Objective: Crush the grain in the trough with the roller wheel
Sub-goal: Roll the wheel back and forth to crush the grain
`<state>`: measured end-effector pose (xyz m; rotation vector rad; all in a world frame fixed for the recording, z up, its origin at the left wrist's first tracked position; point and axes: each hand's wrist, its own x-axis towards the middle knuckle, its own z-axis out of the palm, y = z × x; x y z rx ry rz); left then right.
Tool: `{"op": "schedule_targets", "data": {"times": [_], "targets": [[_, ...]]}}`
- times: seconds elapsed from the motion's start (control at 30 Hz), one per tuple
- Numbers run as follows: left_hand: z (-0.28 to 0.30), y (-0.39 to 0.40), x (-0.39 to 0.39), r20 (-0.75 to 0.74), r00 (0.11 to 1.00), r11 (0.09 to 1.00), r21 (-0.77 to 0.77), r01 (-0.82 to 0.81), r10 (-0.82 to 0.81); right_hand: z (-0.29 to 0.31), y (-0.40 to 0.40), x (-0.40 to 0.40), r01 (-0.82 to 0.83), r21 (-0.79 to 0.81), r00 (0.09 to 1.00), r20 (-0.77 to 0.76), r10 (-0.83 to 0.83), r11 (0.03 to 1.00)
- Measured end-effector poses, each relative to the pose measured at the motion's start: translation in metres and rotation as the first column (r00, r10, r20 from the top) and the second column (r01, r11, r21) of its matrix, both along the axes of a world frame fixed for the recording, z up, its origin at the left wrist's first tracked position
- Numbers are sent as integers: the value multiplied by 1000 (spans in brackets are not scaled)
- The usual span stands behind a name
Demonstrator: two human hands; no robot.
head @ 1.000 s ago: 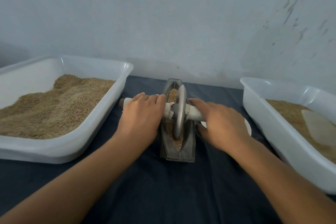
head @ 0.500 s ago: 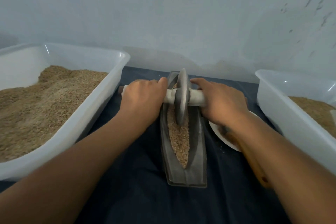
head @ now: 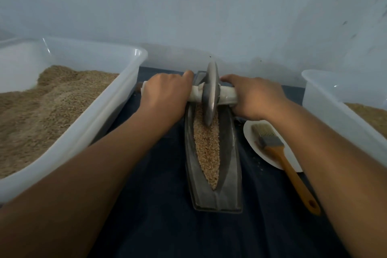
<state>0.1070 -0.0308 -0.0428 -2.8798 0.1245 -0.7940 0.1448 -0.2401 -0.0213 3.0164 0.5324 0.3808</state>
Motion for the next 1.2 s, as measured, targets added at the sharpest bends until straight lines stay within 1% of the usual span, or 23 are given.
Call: {"op": "schedule_targets", "data": {"times": [0.13, 0.27, 0.37, 0.57, 0.87, 0.93, 1.13, 1.2], "targets": [[-5, -1, -17, 66, 998, 996, 92, -8, 2, -6, -3, -18, 14, 32, 999, 37, -16, 999], [-7, -2, -36, 97, 995, 992, 124, -3, -9, -12, -3, -41, 19, 56, 997, 74, -23, 998], [-9, -2, -52, 86, 996, 996, 85, 27, -35, -13, -4, -62, 18, 77, 996, 86, -24, 997], [-14, -2, -84, 92, 992, 996, -27, 87, -84, -7, -5, -103, -71, 48, 980, 191, 61, 996], [-14, 1, -107, 99, 992, 996, -23, 86, -83, -11, -8, -123, -129, 40, 947, 301, 111, 991], [-14, 2, -101, 89, 992, 995, -28, 90, -88, -13, -8, -116, -111, 28, 952, 291, 98, 993], [-12, 2, -65, 39, 998, 997, -46, 54, -52, -13, -2, -74, -27, 24, 982, 187, 22, 999], [-12, 3, -54, 32, 999, 998, -40, 38, -36, -12, 0, -61, -17, 28, 983, 183, 12, 999]]}}
